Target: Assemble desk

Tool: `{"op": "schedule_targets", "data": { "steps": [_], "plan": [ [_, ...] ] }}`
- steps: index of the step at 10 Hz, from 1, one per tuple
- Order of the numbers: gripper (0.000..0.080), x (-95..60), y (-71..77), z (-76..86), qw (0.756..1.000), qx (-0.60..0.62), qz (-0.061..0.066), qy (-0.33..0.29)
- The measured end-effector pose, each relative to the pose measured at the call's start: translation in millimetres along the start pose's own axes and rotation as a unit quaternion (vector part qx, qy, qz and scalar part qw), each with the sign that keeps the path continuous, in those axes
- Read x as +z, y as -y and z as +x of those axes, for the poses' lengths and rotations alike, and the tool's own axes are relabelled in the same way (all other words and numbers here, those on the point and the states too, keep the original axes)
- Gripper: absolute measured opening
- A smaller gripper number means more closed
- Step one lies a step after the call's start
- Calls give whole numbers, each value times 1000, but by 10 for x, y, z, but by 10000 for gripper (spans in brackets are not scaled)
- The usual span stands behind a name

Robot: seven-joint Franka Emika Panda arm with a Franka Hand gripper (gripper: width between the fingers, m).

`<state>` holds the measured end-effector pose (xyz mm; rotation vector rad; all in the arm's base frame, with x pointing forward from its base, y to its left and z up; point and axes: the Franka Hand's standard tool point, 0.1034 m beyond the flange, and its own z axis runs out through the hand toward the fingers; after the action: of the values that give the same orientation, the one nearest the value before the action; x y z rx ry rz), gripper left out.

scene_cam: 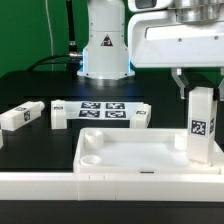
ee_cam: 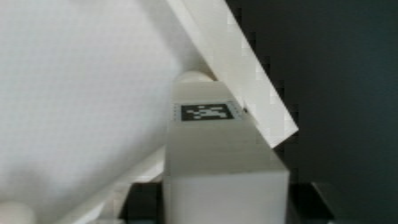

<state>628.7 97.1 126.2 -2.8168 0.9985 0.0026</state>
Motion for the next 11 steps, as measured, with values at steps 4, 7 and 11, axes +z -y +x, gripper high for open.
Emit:
{"op": "schedule_targets", "data": {
  "steps": [4, 7, 11],
  "plan": [
    [290, 9, 17, -29, 989, 146, 7, 11],
    [304, 11, 23, -34, 986, 167, 7, 12],
    [611, 24, 35, -70, 999, 41, 0, 16]
  ]
}}
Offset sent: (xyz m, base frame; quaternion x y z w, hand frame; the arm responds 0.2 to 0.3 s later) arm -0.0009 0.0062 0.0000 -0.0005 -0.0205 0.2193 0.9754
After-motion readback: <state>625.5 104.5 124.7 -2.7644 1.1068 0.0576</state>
